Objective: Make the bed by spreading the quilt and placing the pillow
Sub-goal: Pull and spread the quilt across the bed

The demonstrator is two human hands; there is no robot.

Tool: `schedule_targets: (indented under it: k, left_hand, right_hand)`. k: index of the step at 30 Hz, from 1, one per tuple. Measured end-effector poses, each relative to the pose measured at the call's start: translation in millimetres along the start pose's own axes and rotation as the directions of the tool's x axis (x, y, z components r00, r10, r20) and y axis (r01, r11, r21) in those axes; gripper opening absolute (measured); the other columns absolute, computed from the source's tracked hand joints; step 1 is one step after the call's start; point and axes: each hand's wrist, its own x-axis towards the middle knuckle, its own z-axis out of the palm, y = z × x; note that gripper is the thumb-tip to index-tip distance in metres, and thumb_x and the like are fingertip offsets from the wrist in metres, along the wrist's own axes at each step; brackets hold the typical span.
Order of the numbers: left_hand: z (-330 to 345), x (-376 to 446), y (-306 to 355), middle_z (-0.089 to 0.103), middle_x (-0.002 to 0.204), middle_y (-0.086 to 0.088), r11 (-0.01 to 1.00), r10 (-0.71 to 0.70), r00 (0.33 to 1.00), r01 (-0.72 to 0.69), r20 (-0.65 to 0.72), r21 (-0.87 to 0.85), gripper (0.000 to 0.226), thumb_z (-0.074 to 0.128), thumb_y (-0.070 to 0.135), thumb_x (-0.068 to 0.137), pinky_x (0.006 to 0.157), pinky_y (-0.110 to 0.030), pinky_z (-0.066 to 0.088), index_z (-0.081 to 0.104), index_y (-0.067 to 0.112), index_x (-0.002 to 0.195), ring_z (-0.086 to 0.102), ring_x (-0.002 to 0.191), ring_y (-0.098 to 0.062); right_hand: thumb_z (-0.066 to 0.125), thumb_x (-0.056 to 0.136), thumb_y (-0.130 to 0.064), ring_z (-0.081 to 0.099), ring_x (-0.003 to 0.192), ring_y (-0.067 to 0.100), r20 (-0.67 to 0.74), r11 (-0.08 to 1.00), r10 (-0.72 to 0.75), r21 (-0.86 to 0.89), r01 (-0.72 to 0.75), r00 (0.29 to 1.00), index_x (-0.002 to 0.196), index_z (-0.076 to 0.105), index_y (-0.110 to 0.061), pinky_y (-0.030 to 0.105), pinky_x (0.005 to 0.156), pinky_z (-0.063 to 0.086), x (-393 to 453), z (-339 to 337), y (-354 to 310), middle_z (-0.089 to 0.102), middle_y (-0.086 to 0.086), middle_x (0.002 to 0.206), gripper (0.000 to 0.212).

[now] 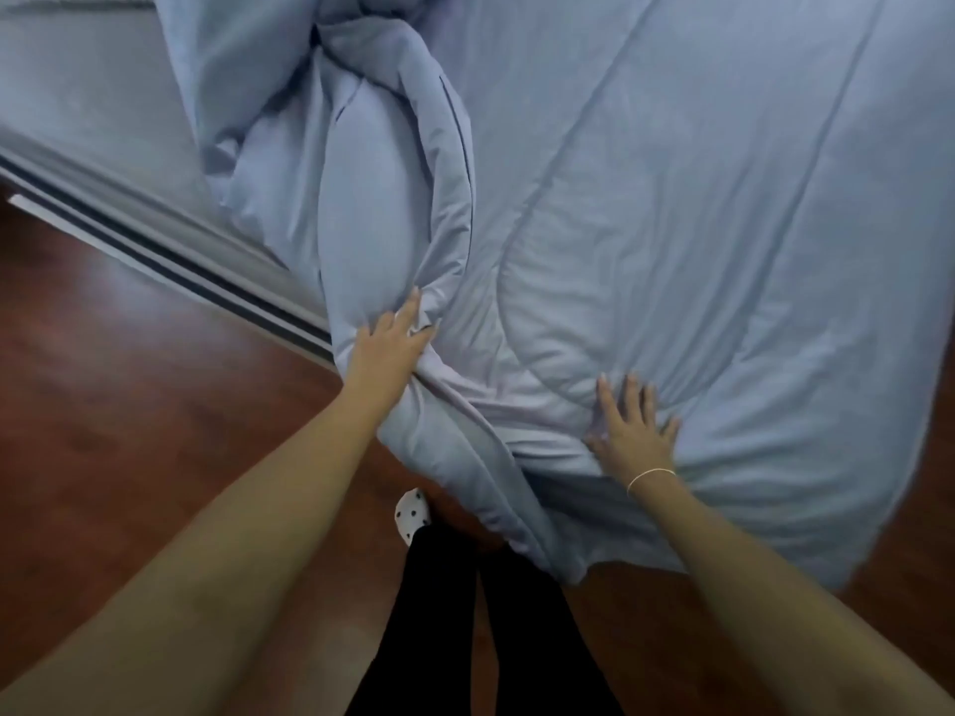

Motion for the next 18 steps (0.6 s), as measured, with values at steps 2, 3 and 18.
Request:
schedule_targets:
  k: [2, 3, 18]
  left_hand:
    - [20.4, -26.4, -22.2, 0.031, 0.153, -0.01, 0.999, 0.028, 0.999, -0.027, 0.035, -0.033, 0.059, 0.068, 0.003, 0.075, 0.07, -0.045, 0.051, 0.055, 0.024, 0.129, 0.057, 0.098, -0.034]
    - [31.0, -41.1, -32.5, 0.035, 0.151, -0.012, 0.998, 0.043, 0.998, -0.041, 0.042, -0.043, 0.059, 0.069, 0.002, 0.073, 0.068, -0.044, 0.052, 0.056, 0.022, 0.127, 0.058, 0.095, -0.034]
    - [41.3, -84.2, -66.9, 0.057, 0.1, -0.017, 0.988, -0.098, 0.993, 0.104, 0.059, -0.117, 0.023, 0.056, 0.026, 0.084, 0.074, -0.042, 0.046, 0.07, 0.01, 0.093, 0.055, 0.091, -0.034]
  right_hand:
    - [0.038, 0.09, -0.061, -0.012, 0.147, 0.031, -0.012, 1.0, -0.003, 0.003, 0.003, 1.0, 0.147, -0.019, -0.033, 0.067, 0.111, 0.006, -10.5, 12.3, -6.4, -0.021, 0.005, 0.158, 0.085]
    - [0.034, 0.09, -0.064, -0.012, 0.147, 0.032, -0.023, 1.0, -0.006, 0.01, 0.006, 1.0, 0.148, -0.019, -0.031, 0.065, 0.112, 0.004, -17.1, 19.6, -9.6, -0.021, 0.007, 0.158, 0.085]
    - [0.052, 0.087, -0.042, -0.006, 0.147, 0.037, -0.015, 0.999, -0.034, -0.011, 0.034, 0.999, 0.151, 0.003, -0.035, 0.059, 0.116, 0.011, -64.7, 33.0, -48.0, -0.011, 0.014, 0.16, 0.081]
